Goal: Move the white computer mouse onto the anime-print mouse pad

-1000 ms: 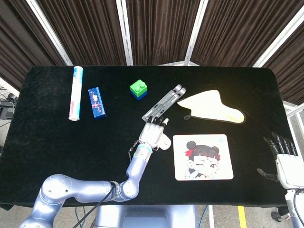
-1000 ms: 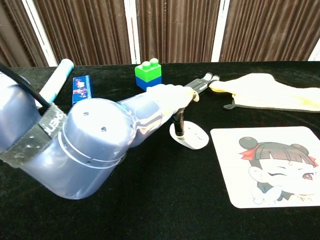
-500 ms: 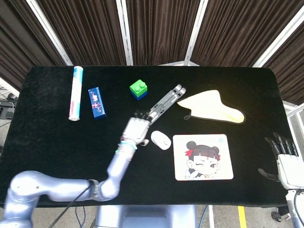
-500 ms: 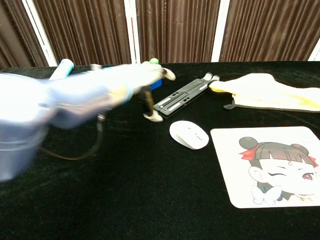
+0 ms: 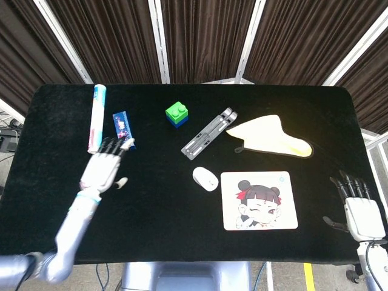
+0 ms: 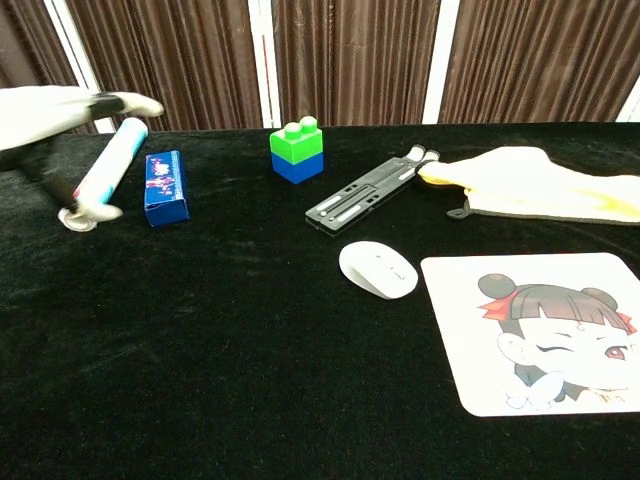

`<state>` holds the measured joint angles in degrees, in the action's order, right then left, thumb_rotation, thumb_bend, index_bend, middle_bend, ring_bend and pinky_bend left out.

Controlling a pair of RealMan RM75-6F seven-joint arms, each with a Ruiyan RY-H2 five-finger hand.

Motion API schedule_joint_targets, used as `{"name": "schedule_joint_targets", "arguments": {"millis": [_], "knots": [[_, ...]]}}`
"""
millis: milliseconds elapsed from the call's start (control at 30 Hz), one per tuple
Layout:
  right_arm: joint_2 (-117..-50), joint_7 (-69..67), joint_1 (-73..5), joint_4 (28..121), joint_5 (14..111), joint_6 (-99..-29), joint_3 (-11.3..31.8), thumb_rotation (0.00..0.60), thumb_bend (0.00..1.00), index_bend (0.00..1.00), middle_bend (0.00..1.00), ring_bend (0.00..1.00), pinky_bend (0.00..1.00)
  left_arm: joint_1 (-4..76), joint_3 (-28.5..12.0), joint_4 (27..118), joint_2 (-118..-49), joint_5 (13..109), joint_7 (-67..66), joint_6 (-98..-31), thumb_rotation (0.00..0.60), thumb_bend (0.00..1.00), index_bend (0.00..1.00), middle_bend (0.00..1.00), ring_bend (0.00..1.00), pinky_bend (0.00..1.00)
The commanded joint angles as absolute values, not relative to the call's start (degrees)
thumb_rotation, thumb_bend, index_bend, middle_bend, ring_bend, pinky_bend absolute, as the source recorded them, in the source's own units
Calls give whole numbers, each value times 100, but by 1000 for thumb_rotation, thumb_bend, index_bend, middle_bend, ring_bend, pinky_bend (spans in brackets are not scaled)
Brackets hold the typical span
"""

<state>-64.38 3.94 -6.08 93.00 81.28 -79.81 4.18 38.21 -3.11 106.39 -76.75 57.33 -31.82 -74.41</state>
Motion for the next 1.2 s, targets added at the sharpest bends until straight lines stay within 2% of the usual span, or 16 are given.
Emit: {"name": "schedule_joint_targets", "arguments": {"millis": [33,200,233,267,300,467,833,967,1200], "knots": [[-6469,424,-623,9299,8138,-7959,408,600,56,115,0,0,0,2990,454,10575,-7221,6956,-2150,-8198,600,239,0,0,0,0],[-6536,526,-623,9290,8173,-7971,376,600,57,116,0,0,0,2219,966,10133,-7094,7875,-1297,-8911,600,237,0,0,0,0],[-6546,547,-622,9297,8183,-7978,371,600,57,115,0,0,0,1925,1226,10107,-7105,8141,-1242,-9178,600,236,0,0,0,0],[-6556,566,-620,9302,8189,-7988,369,600,56,115,0,0,0,1764,1212,9915,-7177,8272,-1223,-9420,600,235,0,0,0,0],[-6568,585,-618,9303,8194,-8002,371,600,57,115,0,0,0,1816,1080,9704,-7162,8201,-1077,-9316,600,234,0,0,0,0],[-6669,666,-591,9275,8209,-8144,411,600,57,115,0,0,0,1426,1162,9346,-7106,8558,-1017,-9659,600,233,0,0,0,0],[-6844,675,-604,9303,8298,-8267,455,600,56,114,0,0,0,1215,925,9407,-7008,8840,-881,-9566,600,235,0,0,0,0],[-6912,890,-732,9589,8255,-8211,578,600,56,115,0,0,0,1164,839,9457,-6937,8930,-804,-9542,600,234,0,0,0,0],[-7276,1959,-1327,10427,7941,-7715,941,600,56,115,0,0,0,1135,673,9522,-6794,8960,-502,-9360,600,235,0,0,0,0]]}}
